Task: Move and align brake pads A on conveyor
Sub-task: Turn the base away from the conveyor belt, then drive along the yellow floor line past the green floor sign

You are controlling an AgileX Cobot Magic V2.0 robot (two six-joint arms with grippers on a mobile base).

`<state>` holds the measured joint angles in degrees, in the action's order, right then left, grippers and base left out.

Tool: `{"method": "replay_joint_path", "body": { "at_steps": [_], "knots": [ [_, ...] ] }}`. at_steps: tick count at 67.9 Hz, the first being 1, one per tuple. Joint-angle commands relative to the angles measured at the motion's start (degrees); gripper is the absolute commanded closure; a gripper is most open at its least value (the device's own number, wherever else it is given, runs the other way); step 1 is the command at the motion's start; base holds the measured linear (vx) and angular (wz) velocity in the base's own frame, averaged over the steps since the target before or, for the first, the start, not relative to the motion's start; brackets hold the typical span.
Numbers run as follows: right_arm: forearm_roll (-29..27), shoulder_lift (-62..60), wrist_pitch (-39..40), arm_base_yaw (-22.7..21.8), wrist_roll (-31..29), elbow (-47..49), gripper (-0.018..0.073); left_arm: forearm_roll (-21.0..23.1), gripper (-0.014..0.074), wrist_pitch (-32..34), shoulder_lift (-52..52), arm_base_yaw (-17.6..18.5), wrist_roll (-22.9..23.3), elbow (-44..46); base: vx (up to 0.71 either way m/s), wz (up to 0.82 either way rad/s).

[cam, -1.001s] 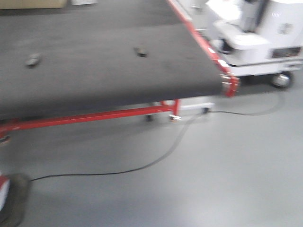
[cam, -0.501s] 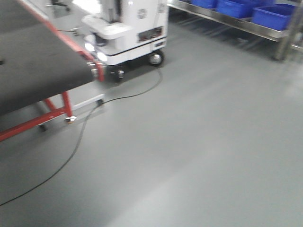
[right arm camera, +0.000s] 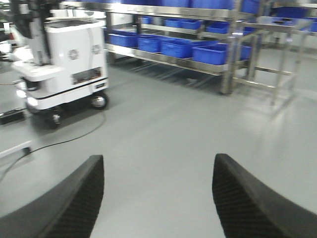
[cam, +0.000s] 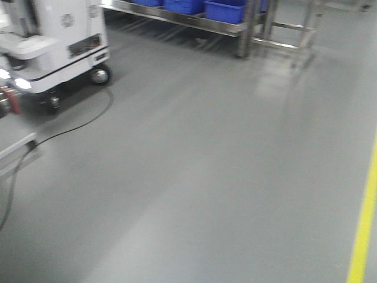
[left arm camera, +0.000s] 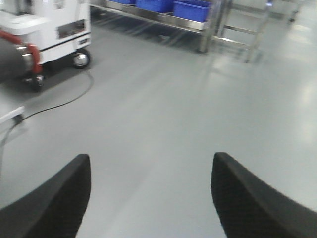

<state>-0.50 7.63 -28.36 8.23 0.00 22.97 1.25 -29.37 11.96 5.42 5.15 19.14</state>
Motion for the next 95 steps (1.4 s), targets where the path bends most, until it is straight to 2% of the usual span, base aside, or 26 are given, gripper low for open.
{"method": "replay_joint_path", "body": {
  "at_steps": [1, 55, 74, 95],
  "knots": [
    [0.5, 0.8, 4.3, -0.1, 0.0, 1.3, 0.0106, 0.4, 0.0094, 4.3, 0.7, 0.2, 0.3, 1.5, -0.07, -0.72],
    [0.5, 0.8, 4.3, -0.2, 0.0, 1.3, 0.0106, 0.4, 0.0094, 4.3, 0.7, 0.2, 0.3, 1.5, -0.05, -0.96],
    [0.5, 0.8, 4.4, -0.2, 0.0, 1.3, 0.0106, 0.4, 0.0094, 4.3, 0.7, 0.2, 0.3, 1.5, 0.07, -0.44],
    [0.5, 0.8, 4.4, -0.2, 0.0, 1.3, 0.0106, 0.4, 0.0094, 4.3, 0.7, 0.2, 0.3, 1.5, 0.17, -0.08]
  ]
}}
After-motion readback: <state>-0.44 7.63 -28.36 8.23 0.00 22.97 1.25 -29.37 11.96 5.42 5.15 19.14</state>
